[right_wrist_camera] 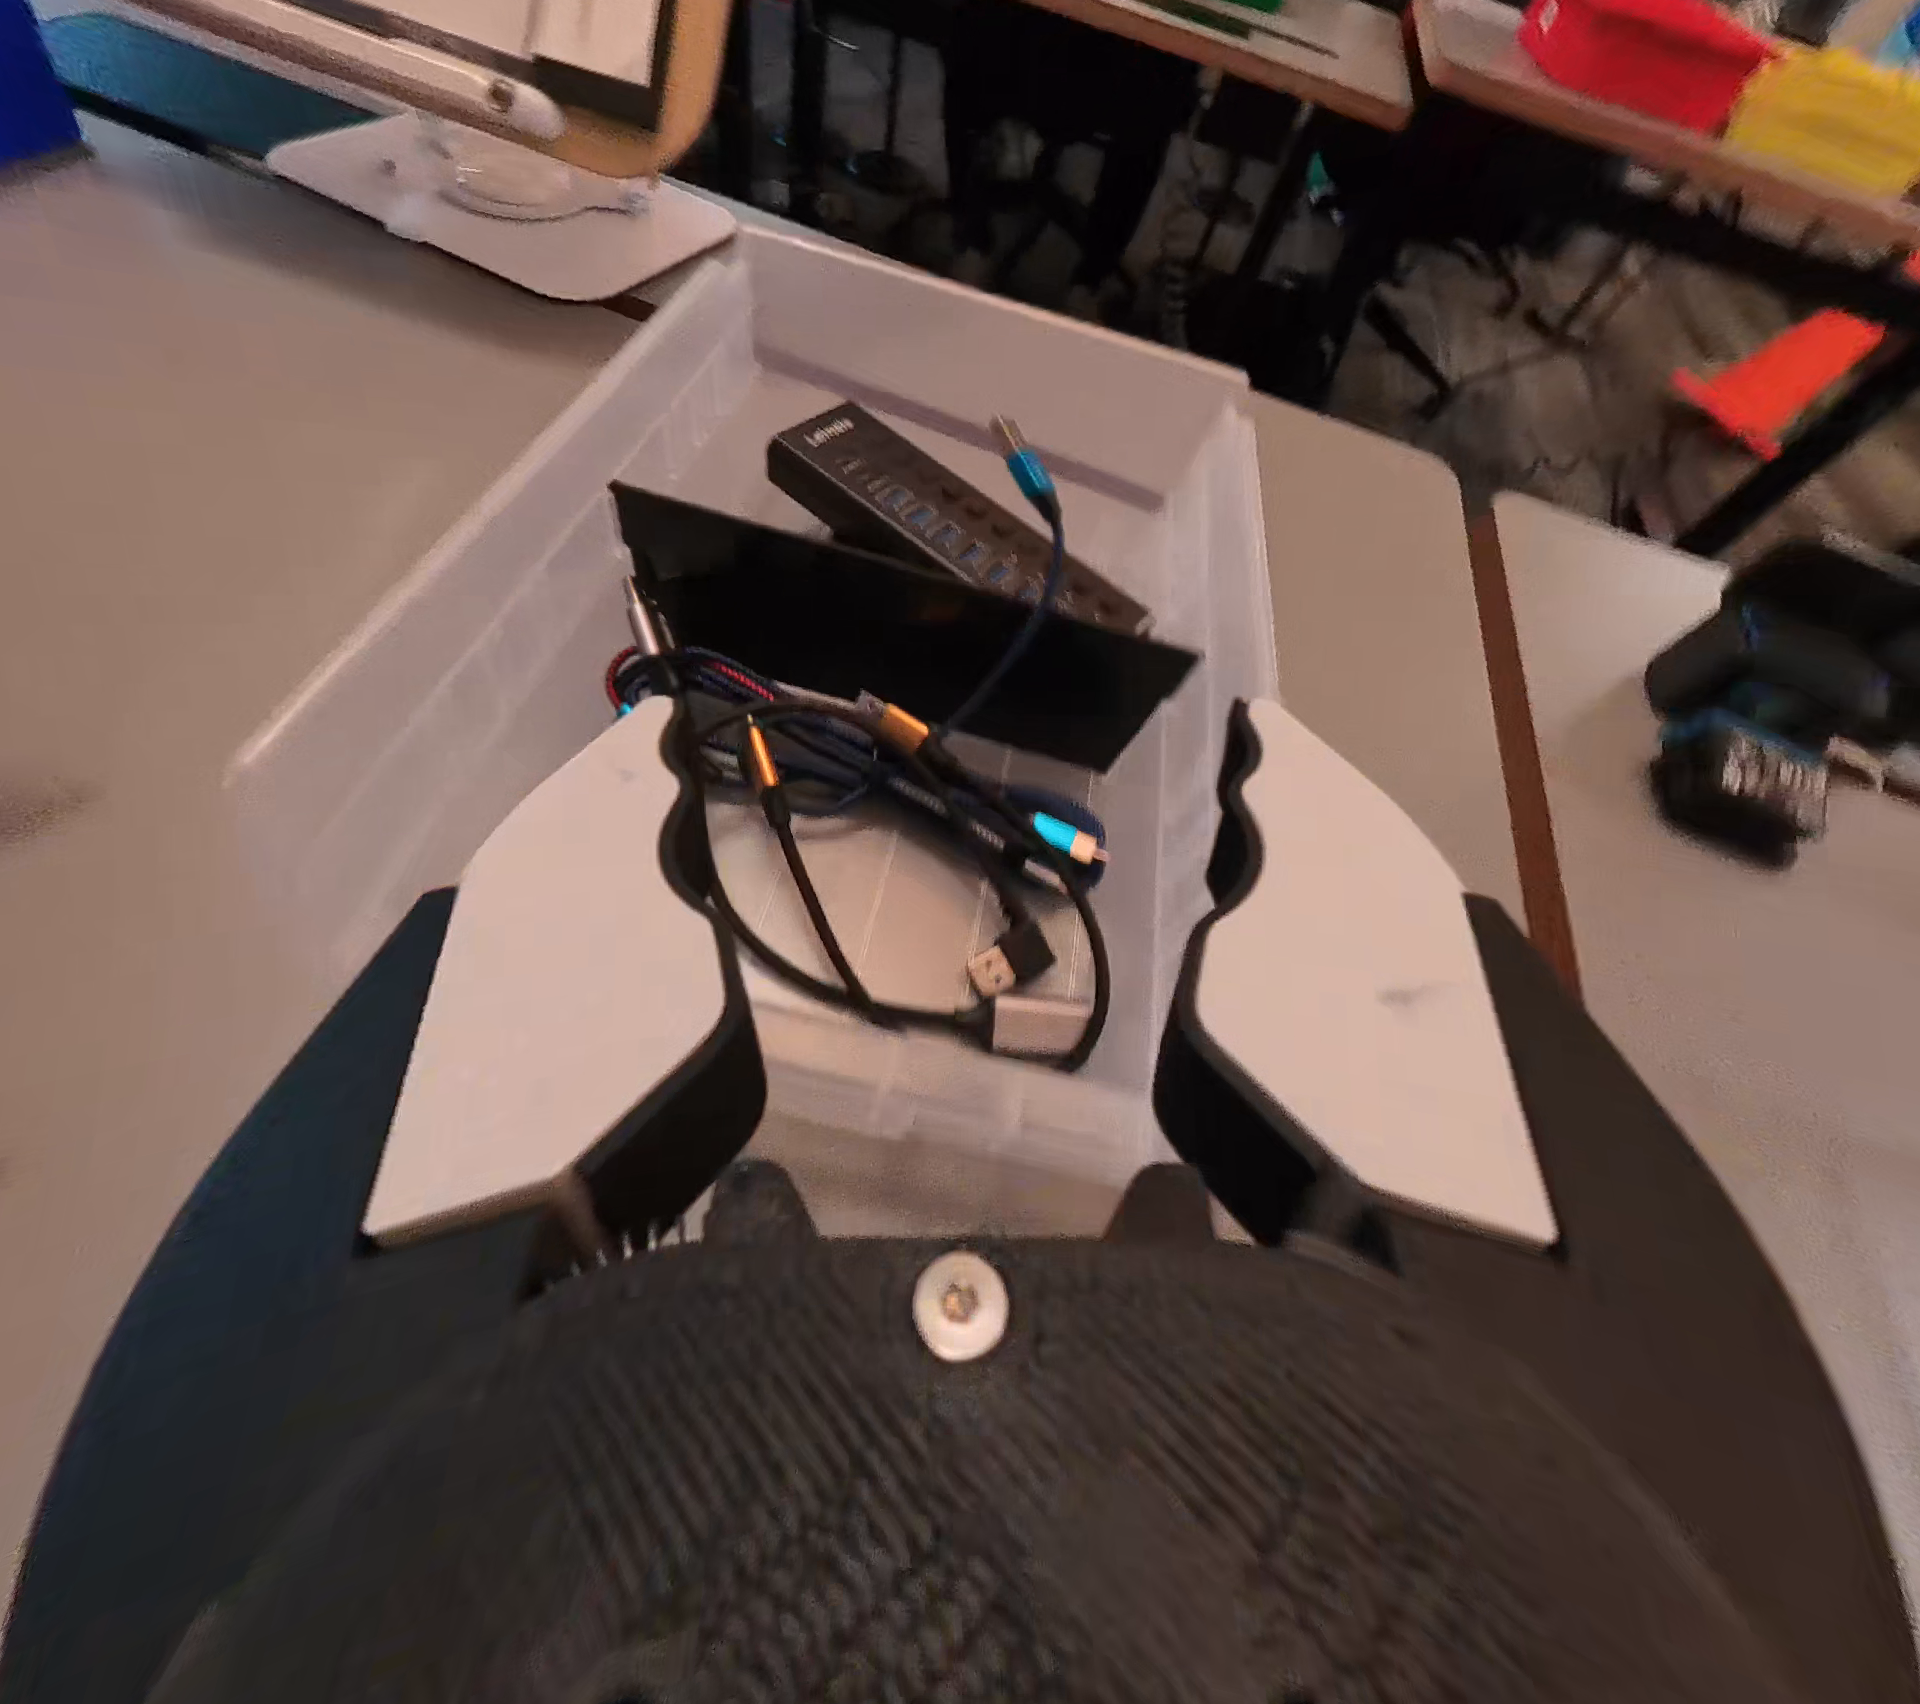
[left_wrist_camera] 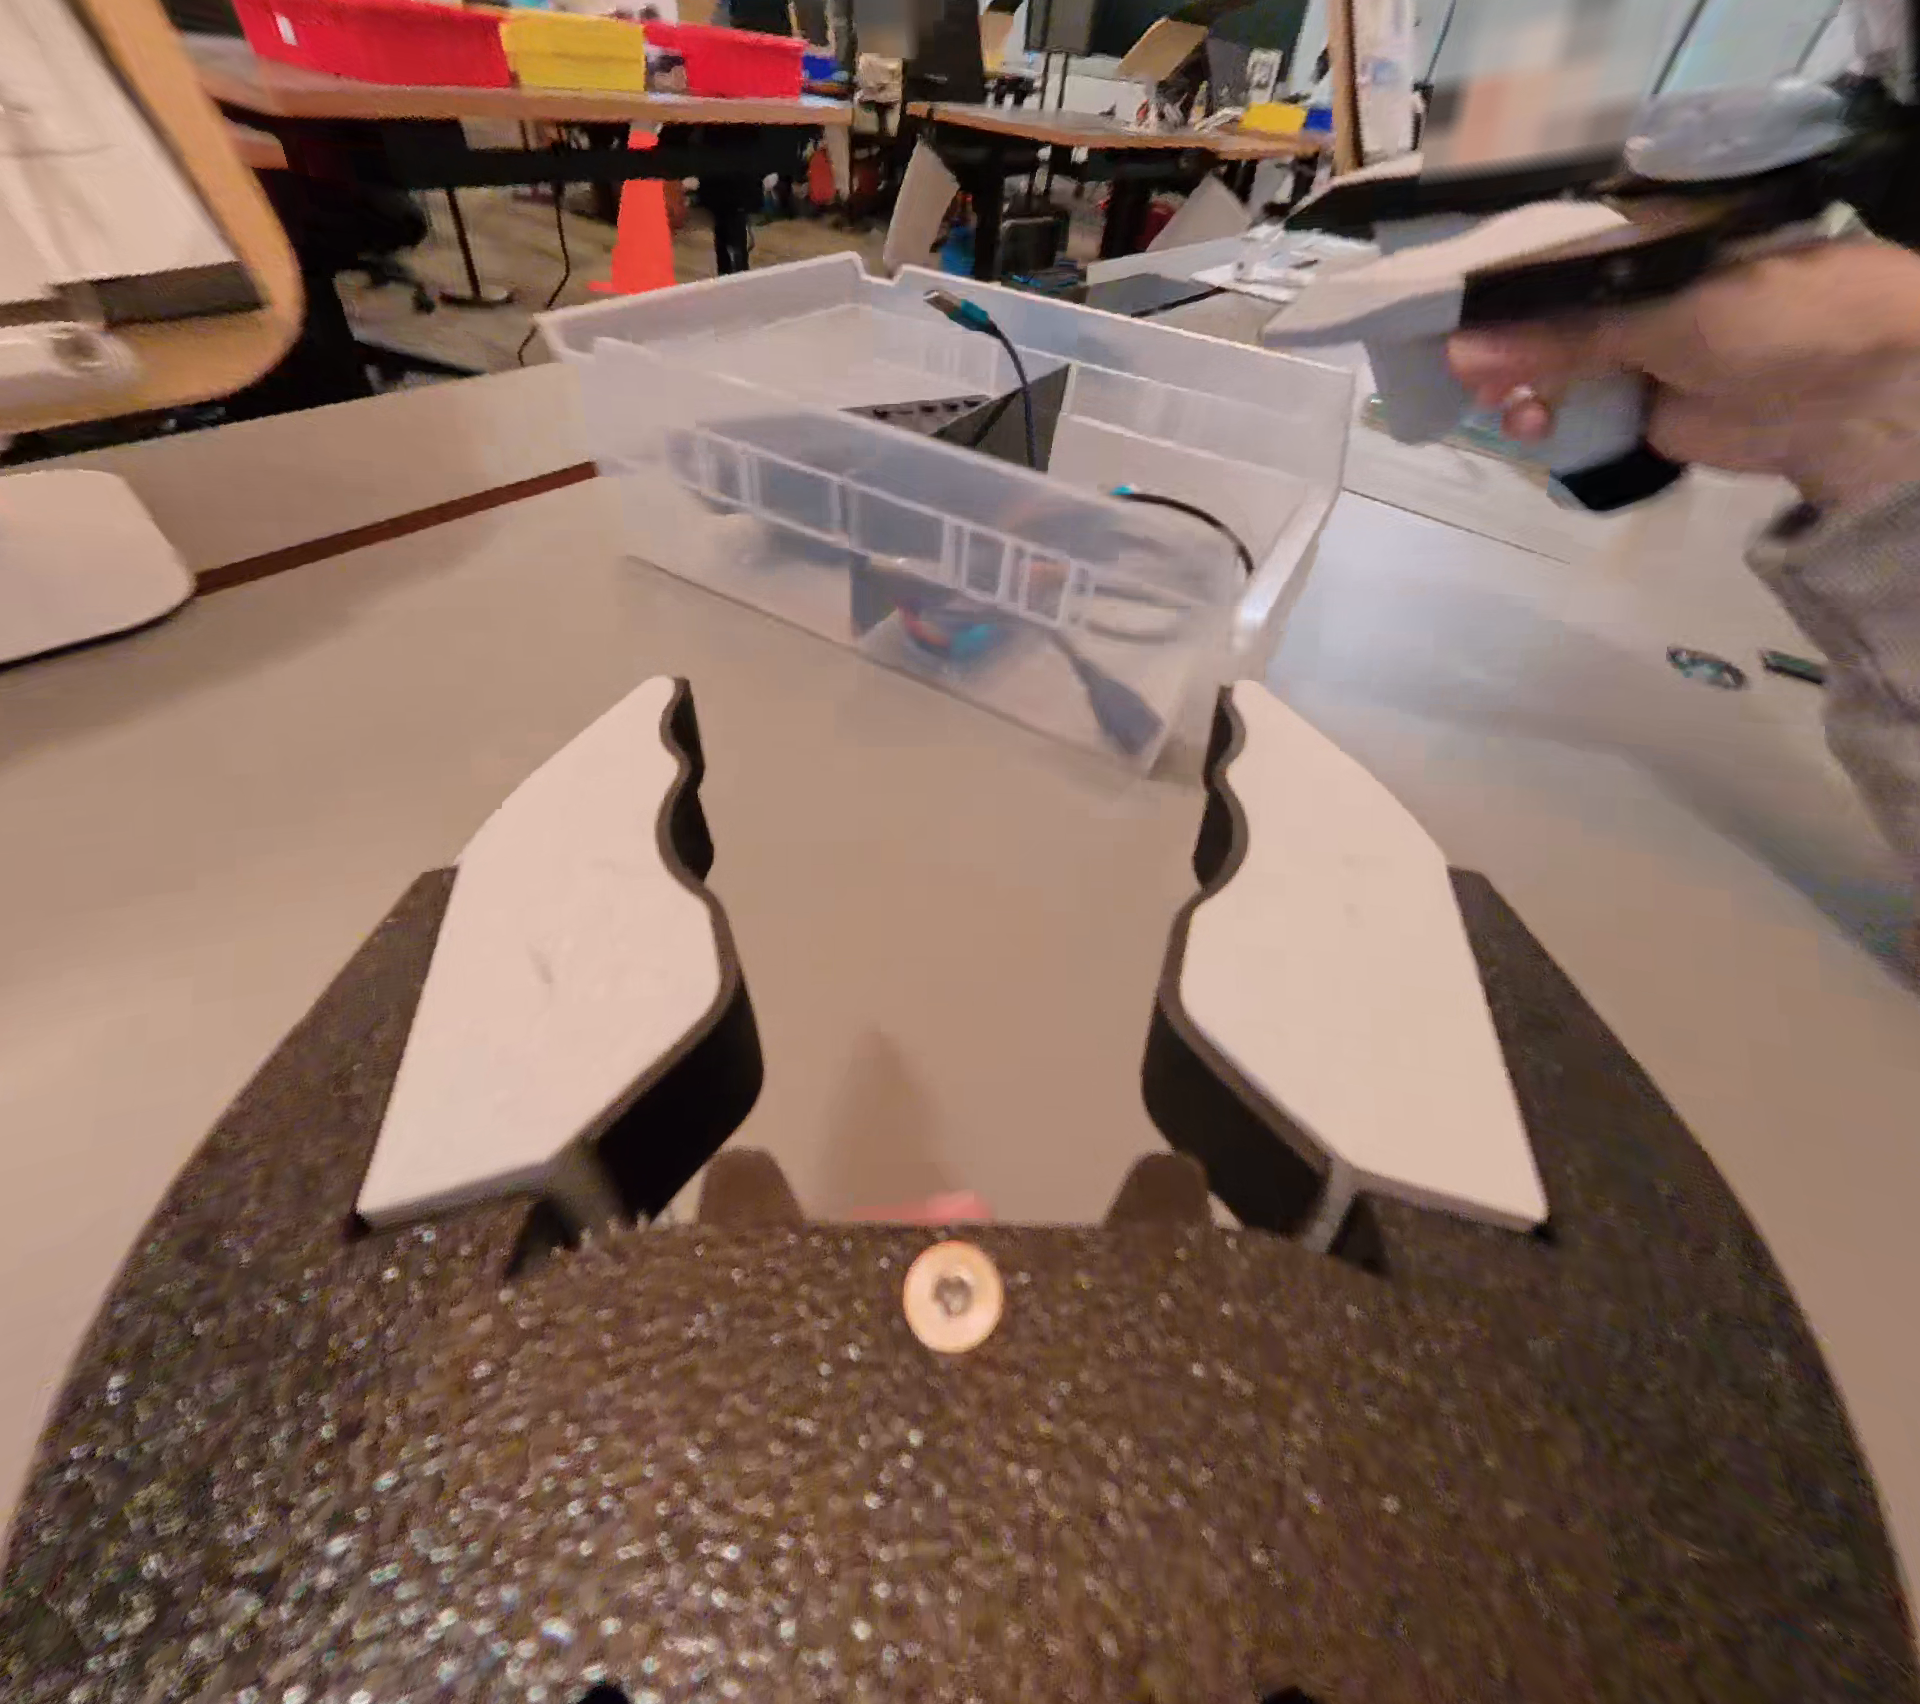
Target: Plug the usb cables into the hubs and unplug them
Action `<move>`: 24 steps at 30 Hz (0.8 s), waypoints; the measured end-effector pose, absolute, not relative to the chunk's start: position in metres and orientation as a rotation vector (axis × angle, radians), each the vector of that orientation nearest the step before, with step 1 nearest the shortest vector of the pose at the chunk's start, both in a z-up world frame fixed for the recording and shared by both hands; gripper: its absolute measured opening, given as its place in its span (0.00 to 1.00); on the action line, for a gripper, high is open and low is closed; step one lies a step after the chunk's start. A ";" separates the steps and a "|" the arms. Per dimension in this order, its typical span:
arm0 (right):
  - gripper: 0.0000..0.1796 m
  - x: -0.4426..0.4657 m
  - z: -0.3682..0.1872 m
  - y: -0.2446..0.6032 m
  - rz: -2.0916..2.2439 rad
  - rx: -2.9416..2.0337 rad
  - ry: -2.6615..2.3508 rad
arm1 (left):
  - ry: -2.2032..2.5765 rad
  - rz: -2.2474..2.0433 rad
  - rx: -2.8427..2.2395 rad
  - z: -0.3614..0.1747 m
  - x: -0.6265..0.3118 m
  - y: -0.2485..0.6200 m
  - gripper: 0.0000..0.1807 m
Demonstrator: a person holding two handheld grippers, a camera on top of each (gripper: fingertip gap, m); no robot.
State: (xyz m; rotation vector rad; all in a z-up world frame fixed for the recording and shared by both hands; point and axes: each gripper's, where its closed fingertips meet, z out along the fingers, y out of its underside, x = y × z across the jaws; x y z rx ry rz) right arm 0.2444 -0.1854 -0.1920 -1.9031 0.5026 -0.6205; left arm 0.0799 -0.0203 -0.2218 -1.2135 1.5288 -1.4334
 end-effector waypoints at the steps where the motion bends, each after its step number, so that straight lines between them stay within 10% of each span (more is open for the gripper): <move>1: 0.54 0.246 -0.195 -0.193 -0.628 -1.883 0.553 | 1.544 -1.415 -1.235 -0.220 0.093 -0.040 0.53; 12: 0.53 0.245 -0.160 -0.229 -0.691 -1.697 0.607 | 1.486 -1.079 -1.492 -0.243 0.209 -0.103 0.54; 20: 0.50 0.219 -0.146 -0.205 -0.610 -1.690 0.494 | 1.344 -0.749 -1.449 -0.249 0.201 -0.003 0.05; 24: 0.50 0.195 -0.144 -0.175 -0.587 -1.735 0.383 | 1.436 -0.734 -1.377 -0.249 0.156 0.045 0.05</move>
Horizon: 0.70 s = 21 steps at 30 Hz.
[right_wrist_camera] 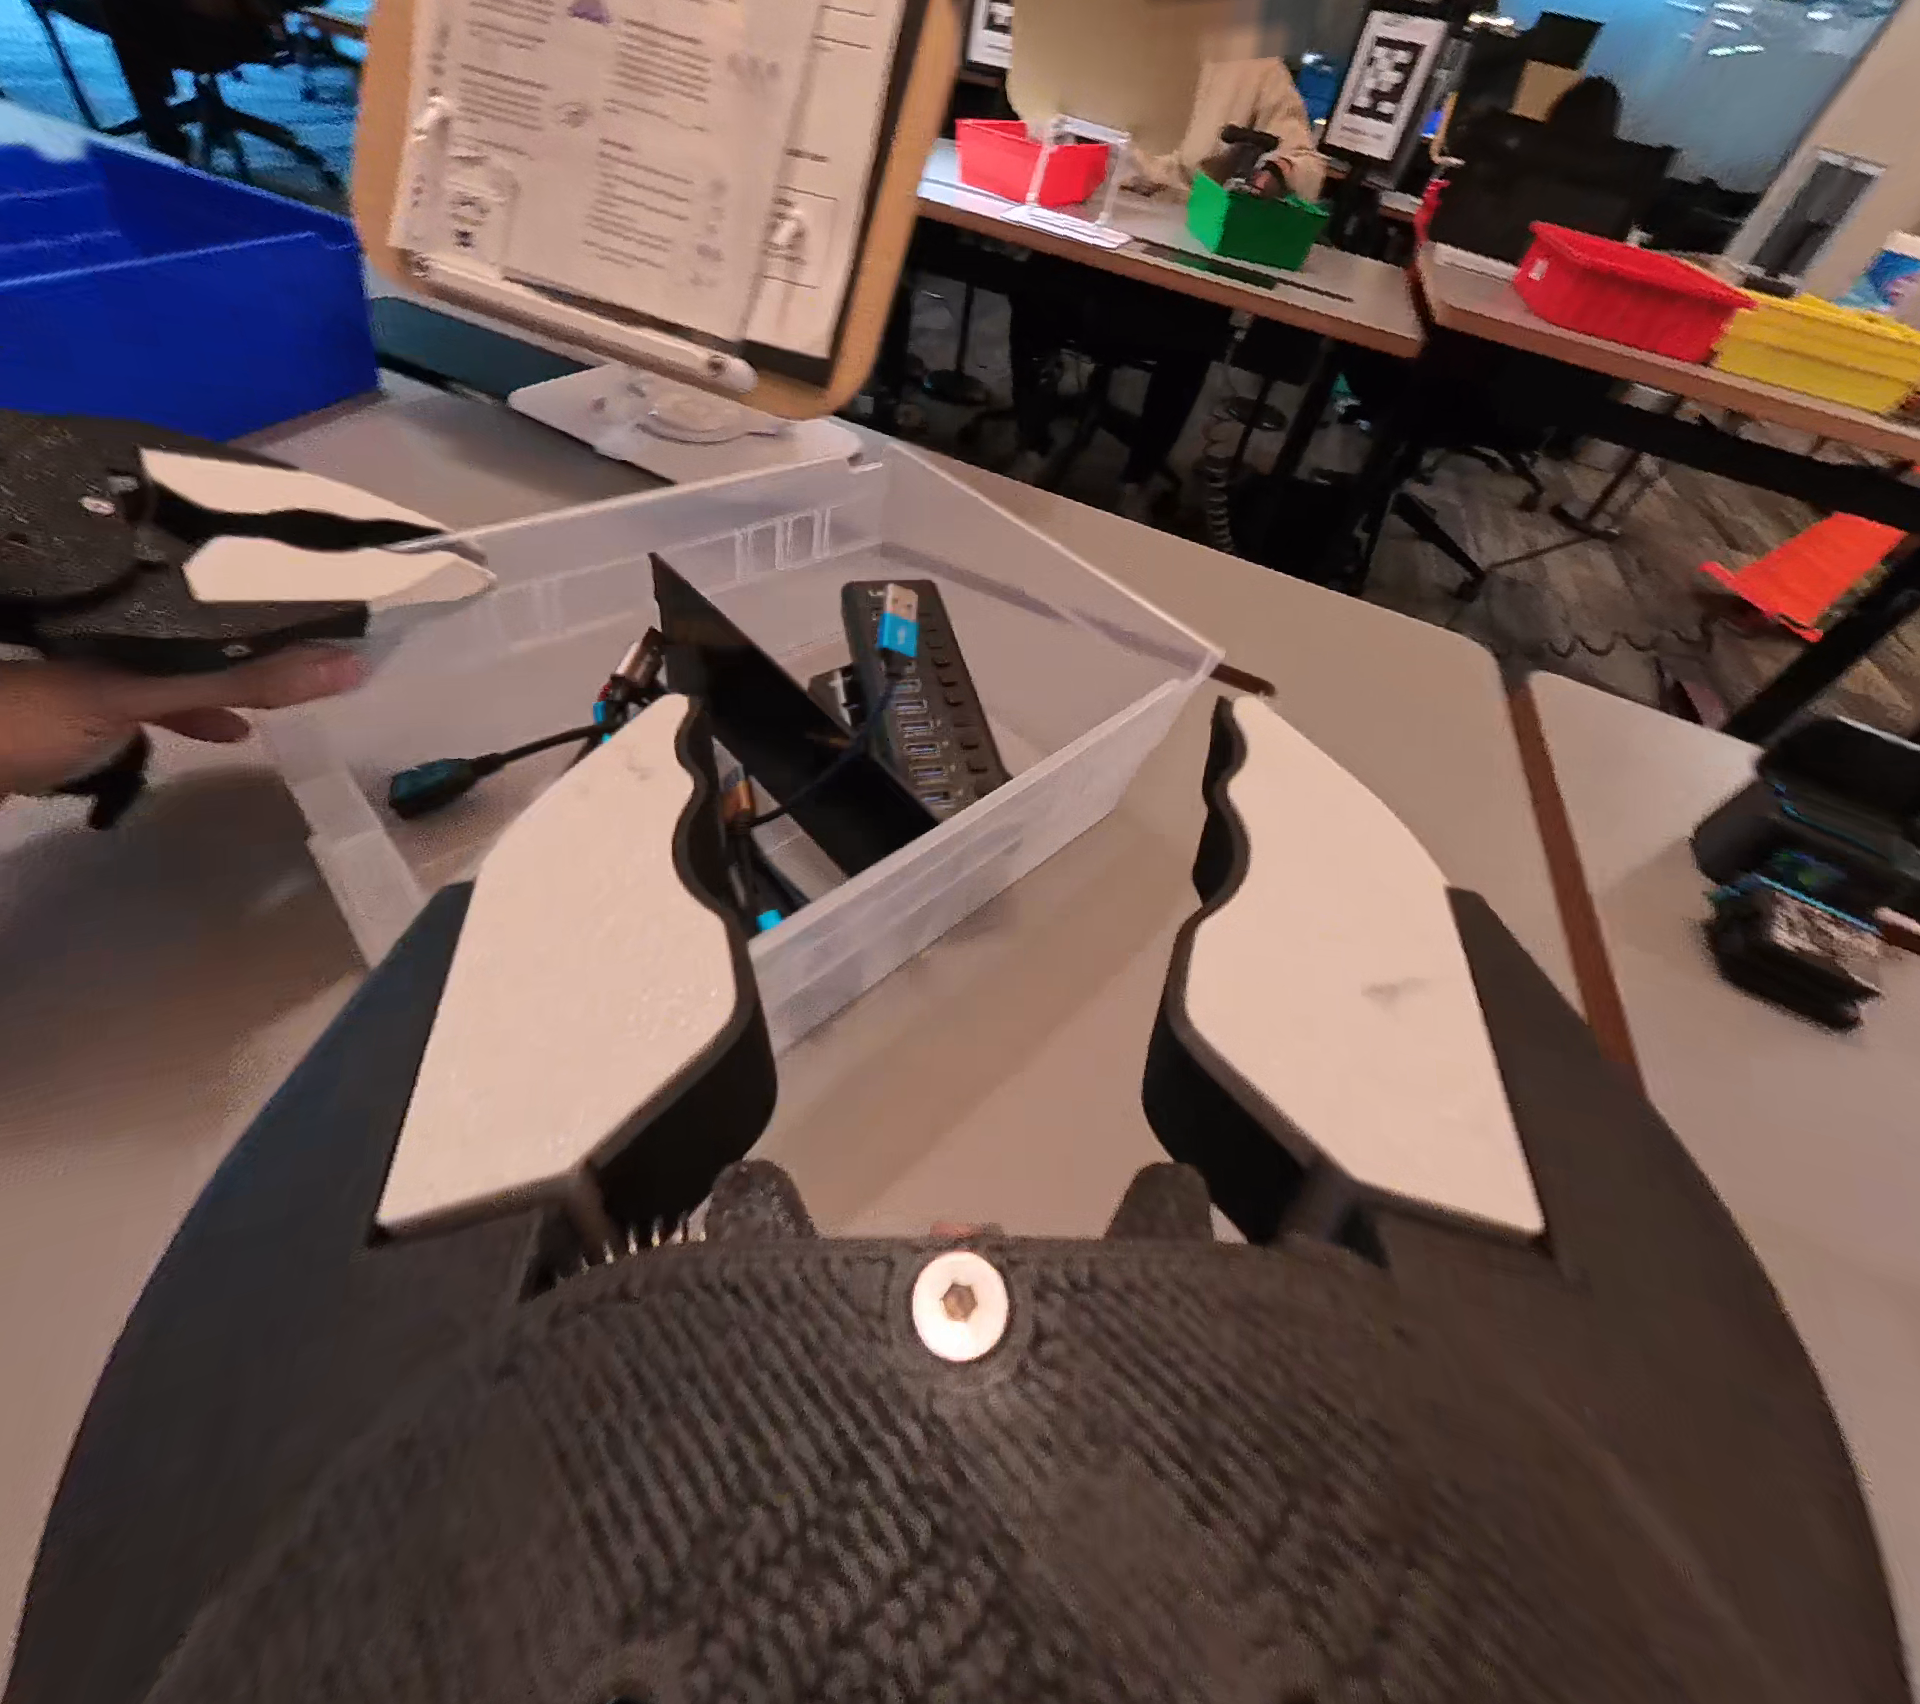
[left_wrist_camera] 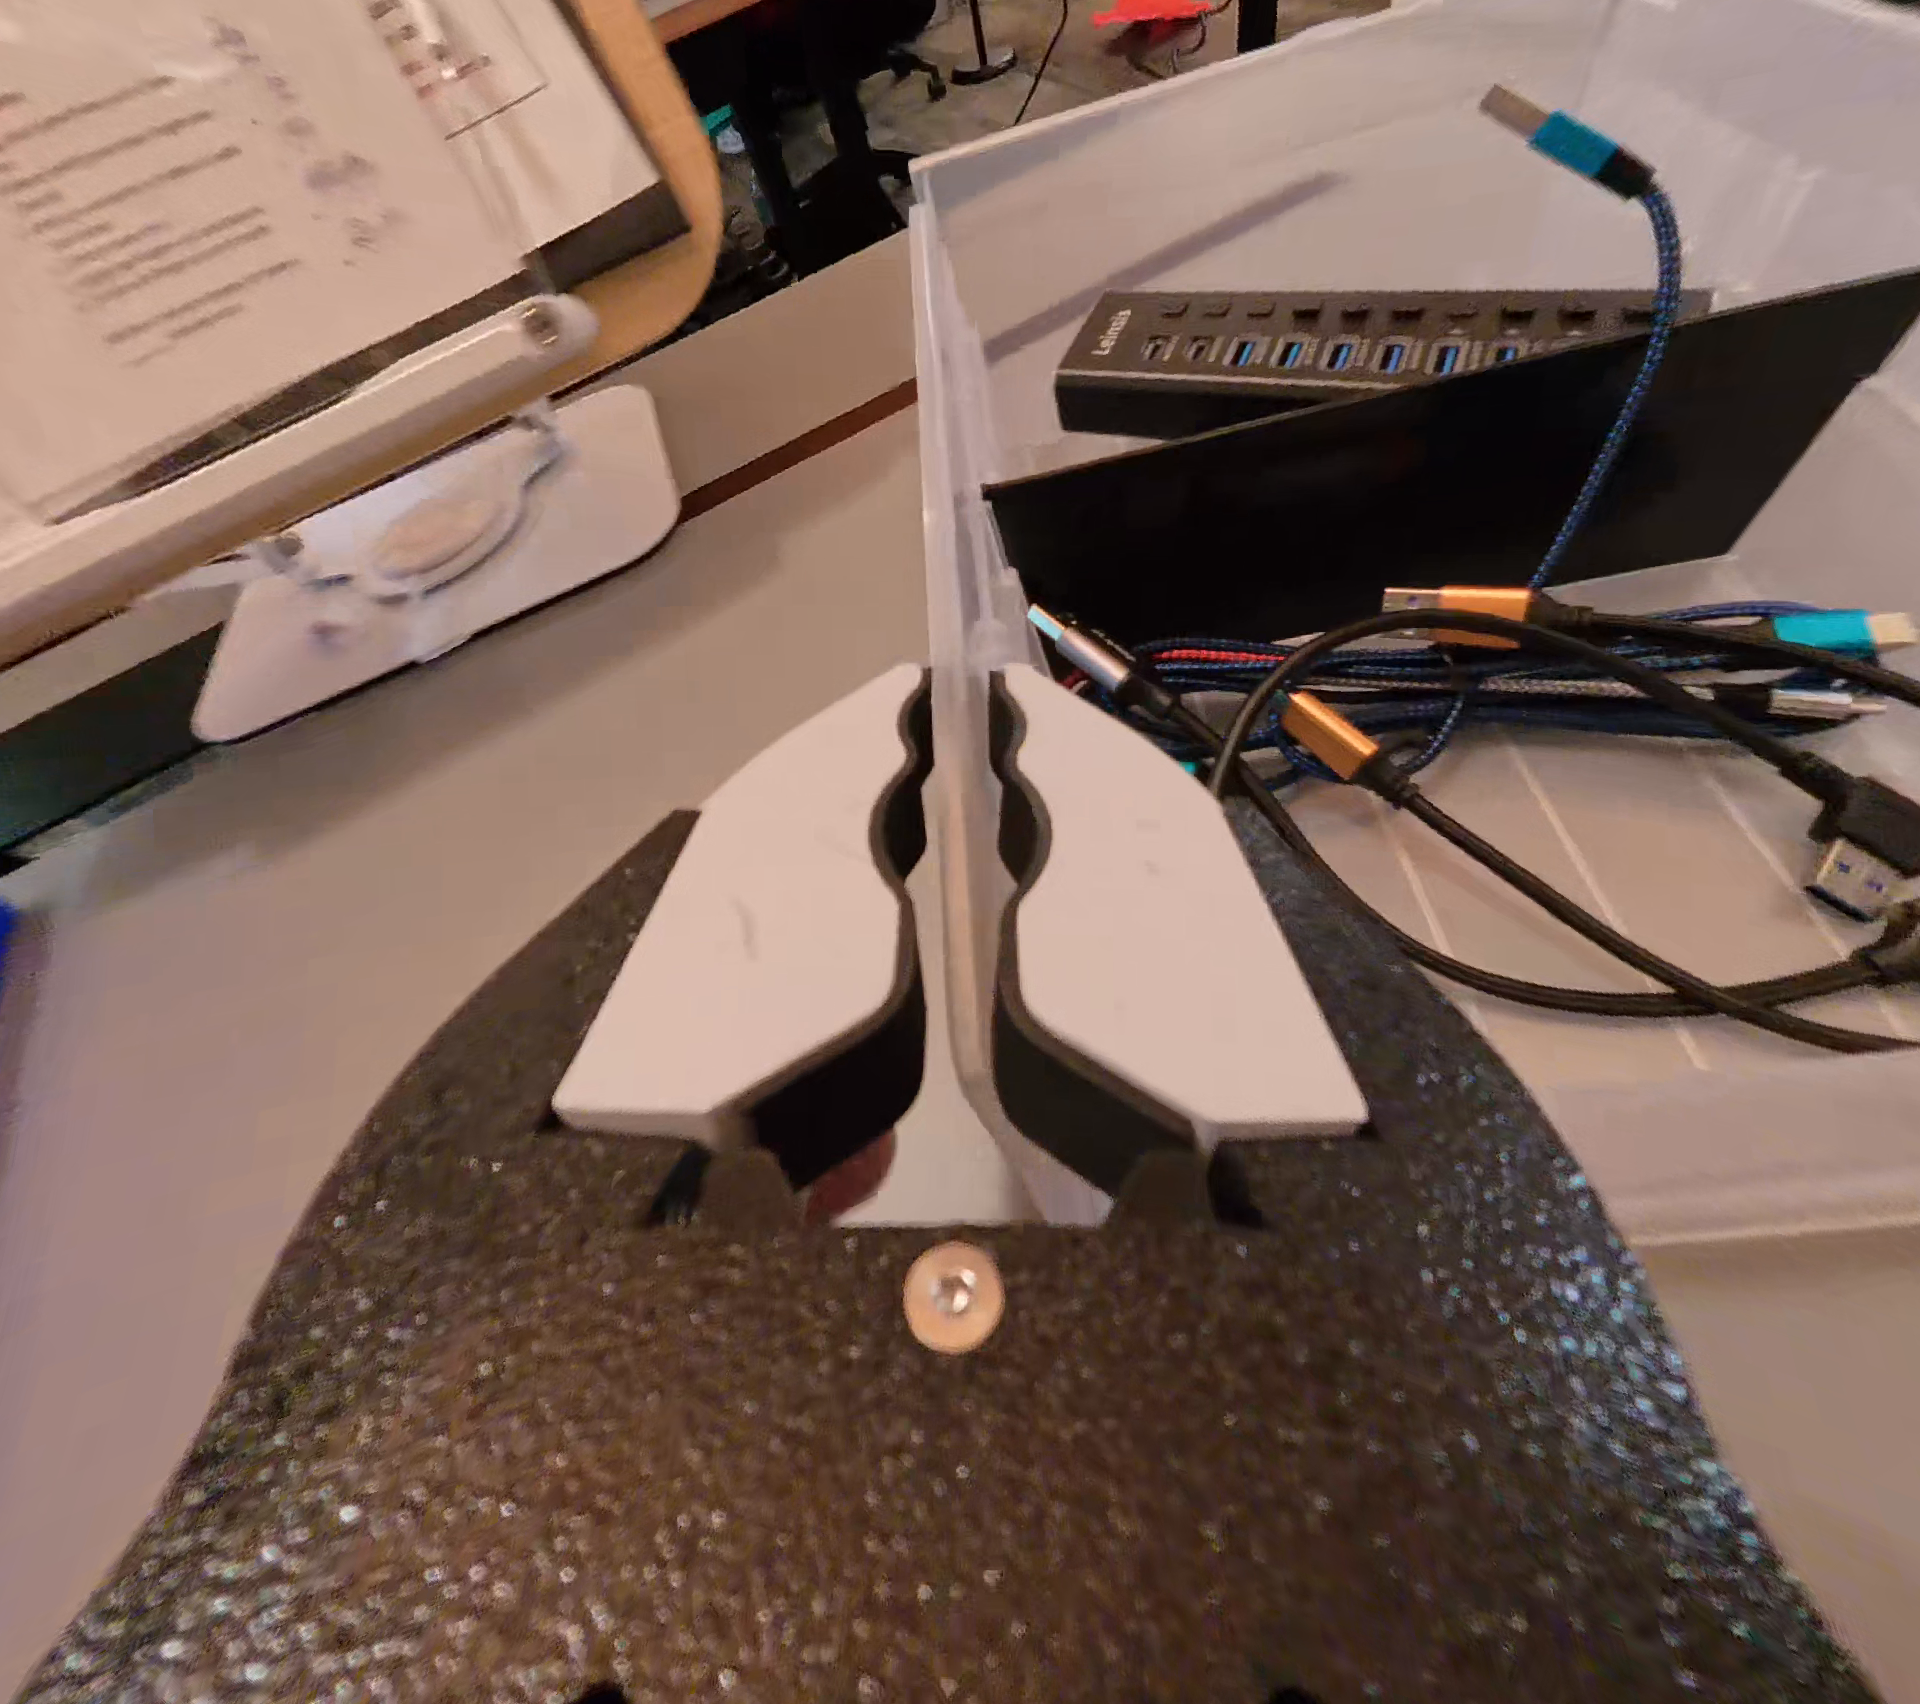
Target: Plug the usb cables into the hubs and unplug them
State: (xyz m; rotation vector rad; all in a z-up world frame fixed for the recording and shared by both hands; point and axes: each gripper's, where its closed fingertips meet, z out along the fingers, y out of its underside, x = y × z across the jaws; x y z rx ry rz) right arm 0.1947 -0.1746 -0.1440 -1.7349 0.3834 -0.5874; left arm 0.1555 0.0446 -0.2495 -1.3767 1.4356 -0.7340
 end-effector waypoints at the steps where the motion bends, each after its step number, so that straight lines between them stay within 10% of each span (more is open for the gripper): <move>1: 0.51 0.187 -0.144 -0.164 -0.572 -1.744 0.356 | 1.455 -0.734 -1.358 -0.249 0.138 0.053 0.05; 21: 0.54 0.012 -0.186 0.287 0.348 -2.296 0.256 | 1.327 -0.599 -1.415 -0.247 -0.161 0.147 0.06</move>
